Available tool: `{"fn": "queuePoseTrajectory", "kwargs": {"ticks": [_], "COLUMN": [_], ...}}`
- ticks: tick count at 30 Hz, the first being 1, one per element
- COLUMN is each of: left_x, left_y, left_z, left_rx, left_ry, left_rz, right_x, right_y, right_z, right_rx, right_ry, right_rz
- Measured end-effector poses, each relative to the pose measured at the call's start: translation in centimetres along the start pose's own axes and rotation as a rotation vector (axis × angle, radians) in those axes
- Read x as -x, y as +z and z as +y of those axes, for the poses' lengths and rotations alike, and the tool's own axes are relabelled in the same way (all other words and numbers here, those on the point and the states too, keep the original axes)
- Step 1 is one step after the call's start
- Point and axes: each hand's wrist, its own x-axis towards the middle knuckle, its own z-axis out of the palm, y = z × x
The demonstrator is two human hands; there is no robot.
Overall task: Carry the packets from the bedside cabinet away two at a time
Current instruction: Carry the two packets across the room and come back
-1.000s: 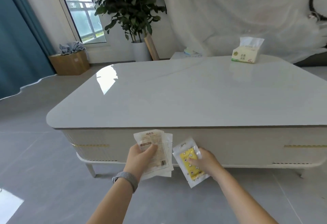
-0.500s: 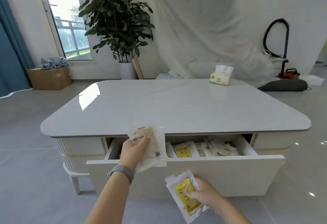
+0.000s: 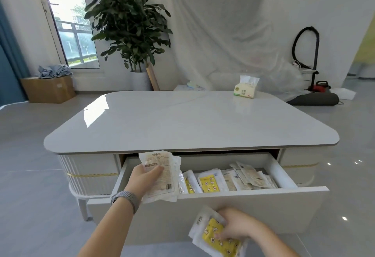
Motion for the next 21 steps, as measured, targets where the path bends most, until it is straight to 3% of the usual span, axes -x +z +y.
{"fn": "queuePoseTrajectory", "kwargs": {"ticks": [6, 13, 17, 21], "left_x": [-1.0, -2.7, -3.4, -3.9], "left_y": [0.5, 1.7, 2.3, 3.0], "left_z": [-0.6, -1.9, -2.3, -2.6], "left_rx": [-0.005, 0.009, 0.092, 0.146], "left_ry": [-0.018, -0.086, -0.124, -0.134], "left_rz": [-0.014, -0.031, 0.003, 0.035], "right_x": [1.3, 0.8, -1.3, -3.2], "right_y": [-4.4, -7.2, -8.1, -8.2], "right_z": [-1.0, -0.8, -1.0, -0.2], "right_rx": [0.021, -0.527, -0.620, -0.766], "right_ry": [-0.082, -0.229, -0.208, -0.179], "right_rz": [-0.114, -0.260, -0.205, -0.013]}}
